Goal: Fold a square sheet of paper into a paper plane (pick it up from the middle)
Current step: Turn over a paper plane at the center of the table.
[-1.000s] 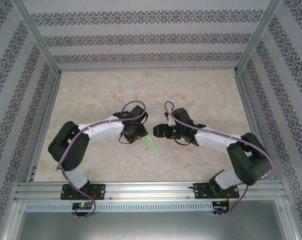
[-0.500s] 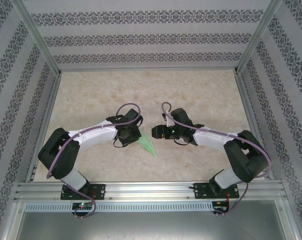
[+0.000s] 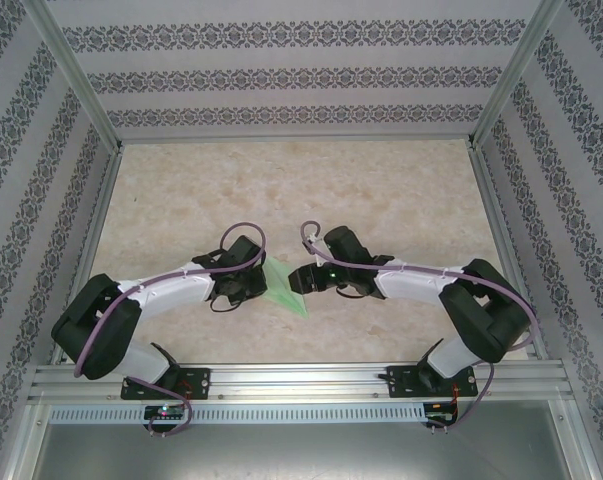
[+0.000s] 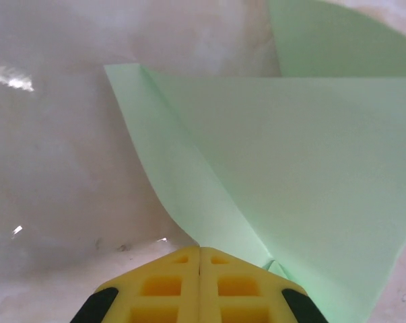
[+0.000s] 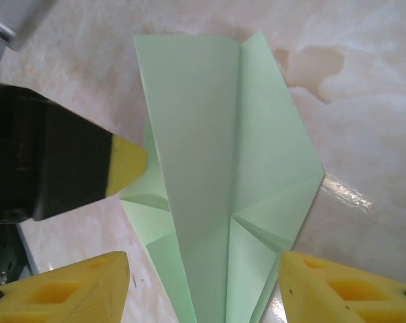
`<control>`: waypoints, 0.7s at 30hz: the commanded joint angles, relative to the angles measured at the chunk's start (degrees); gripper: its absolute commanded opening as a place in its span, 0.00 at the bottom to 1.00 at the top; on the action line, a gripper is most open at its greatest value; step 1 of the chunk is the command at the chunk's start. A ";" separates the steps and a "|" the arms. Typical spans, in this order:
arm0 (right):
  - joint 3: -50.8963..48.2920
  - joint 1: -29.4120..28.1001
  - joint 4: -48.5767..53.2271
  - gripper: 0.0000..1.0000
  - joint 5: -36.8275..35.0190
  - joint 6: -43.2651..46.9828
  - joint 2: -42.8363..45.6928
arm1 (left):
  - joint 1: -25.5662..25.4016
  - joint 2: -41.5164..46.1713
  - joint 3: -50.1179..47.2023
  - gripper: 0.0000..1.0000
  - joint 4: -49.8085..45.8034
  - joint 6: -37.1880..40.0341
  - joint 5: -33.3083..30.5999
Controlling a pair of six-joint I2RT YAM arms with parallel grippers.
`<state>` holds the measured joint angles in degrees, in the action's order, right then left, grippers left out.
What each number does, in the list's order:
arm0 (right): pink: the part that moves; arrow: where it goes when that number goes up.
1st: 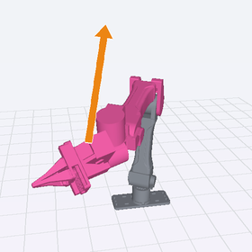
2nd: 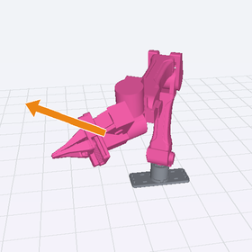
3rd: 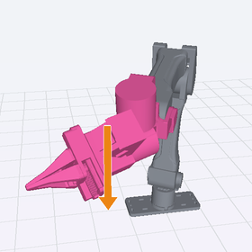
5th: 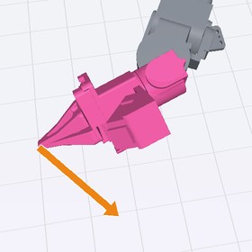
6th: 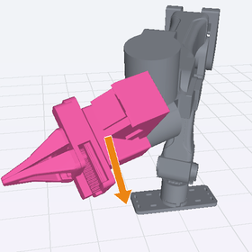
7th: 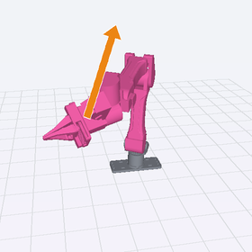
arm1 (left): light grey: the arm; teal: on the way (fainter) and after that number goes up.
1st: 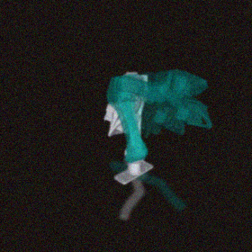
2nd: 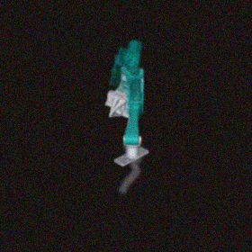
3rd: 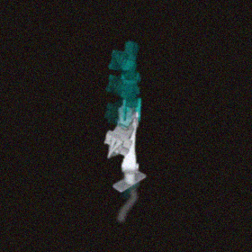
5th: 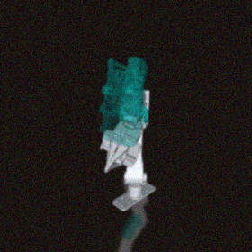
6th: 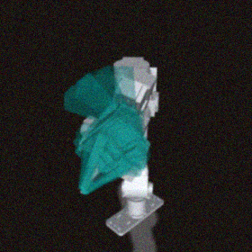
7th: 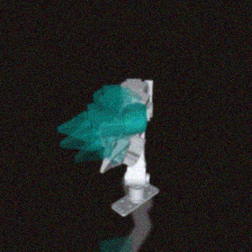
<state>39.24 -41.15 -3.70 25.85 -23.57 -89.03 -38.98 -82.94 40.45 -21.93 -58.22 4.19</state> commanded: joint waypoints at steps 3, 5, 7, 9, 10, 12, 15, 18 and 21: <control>1.27 -0.44 -0.60 0.62 2.13 0.46 -2.28 | 0.75 -0.08 1.12 0.00 2.70 2.65 0.70; 1.10 -0.52 -0.67 0.63 1.99 0.28 -2.82 | 0.75 -0.31 1.31 0.00 2.21 2.69 0.73; 1.69 -0.47 0.35 0.63 1.30 0.26 -3.59 | 0.75 -0.23 1.30 0.00 2.16 2.76 0.92; 1.84 -0.50 -0.58 0.64 2.59 -0.13 -4.34 | 0.72 -0.26 1.46 0.00 1.66 2.67 0.78; 2.16 -0.53 -0.87 0.64 3.41 -0.33 -4.90 | 0.76 -0.21 1.43 0.00 1.67 2.69 0.78; 2.91 -0.59 -0.69 0.64 4.02 -0.76 -5.99 | 0.75 -0.26 1.48 0.00 1.72 2.62 0.95; 2.90 -0.82 -1.76 0.63 5.38 -1.19 -6.50 | 0.75 -0.26 1.95 0.00 1.07 2.76 0.84; 2.47 -1.04 -3.03 0.61 7.13 -1.45 -6.16 | 0.75 -0.16 1.92 0.00 1.01 2.69 0.73; 2.63 -1.45 -2.48 0.61 8.08 -1.20 -5.68 | 0.75 -0.33 1.91 0.00 1.12 2.49 0.90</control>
<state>40.77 -41.65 -4.51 31.18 -24.49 -95.13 -38.68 -83.05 40.82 -21.23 -56.97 4.64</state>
